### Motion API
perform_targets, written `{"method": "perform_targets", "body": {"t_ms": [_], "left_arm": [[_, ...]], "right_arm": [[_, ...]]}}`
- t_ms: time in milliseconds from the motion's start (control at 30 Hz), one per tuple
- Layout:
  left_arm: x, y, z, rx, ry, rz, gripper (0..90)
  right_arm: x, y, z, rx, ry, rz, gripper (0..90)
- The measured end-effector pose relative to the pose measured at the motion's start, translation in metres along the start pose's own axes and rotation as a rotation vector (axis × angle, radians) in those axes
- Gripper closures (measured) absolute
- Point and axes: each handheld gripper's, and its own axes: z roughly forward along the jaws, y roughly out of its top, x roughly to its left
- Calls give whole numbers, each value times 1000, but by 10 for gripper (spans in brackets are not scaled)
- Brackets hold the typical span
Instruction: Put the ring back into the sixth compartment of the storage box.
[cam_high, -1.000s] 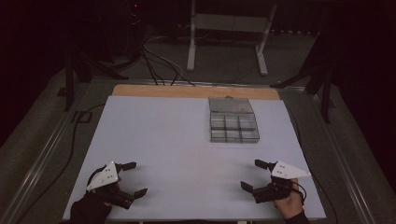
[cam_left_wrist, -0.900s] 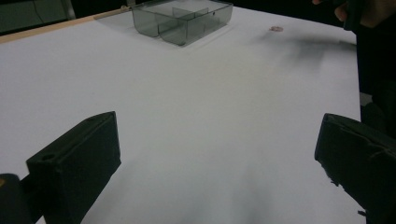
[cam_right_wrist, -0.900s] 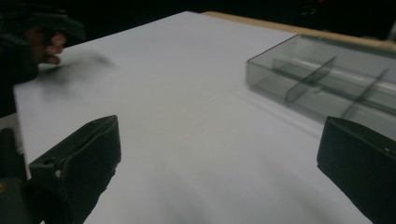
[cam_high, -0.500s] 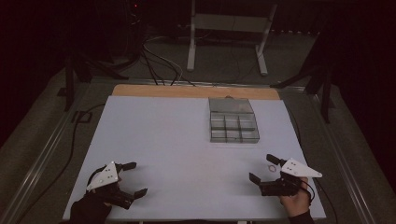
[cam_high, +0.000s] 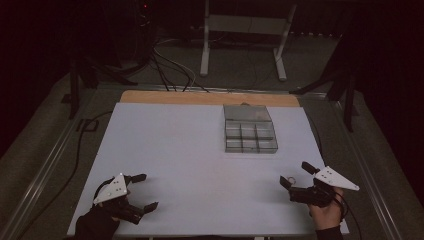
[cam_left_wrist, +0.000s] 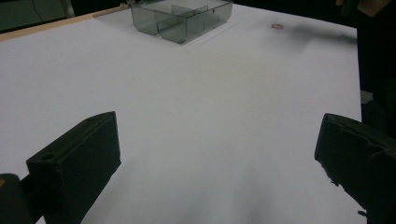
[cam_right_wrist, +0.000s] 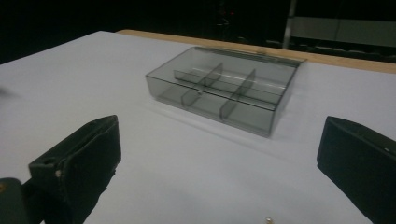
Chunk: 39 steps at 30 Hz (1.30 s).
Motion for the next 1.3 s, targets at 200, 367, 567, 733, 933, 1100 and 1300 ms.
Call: {"method": "perform_targets", "body": {"t_ms": [200,367,567,733,933,1100,1300], "left_arm": [[0,0,0,0,-1,-2,10],[0,0,0,0,-2,-2,10],[0,0,1,4,-5,-3,10],[0,0,1,5,-6,0,10],[-1,0,1,6,-6,-1,10],[-1,0,1,9,-7,1,10],[-1,0,1,12,-7,0,10]], "right_arm": [[-5,-2,1,15,-42,21,0],[-9,-3,-1,22,-80,34,0],[-16,-4,-2,39,-119,68,0],[-22,-4,-5,58,-148,103,0],[-27,-8,-1,102,-199,159,0],[-31,-12,3,159,-226,181,0],[-31,-15,8,234,-238,194,84]]}}
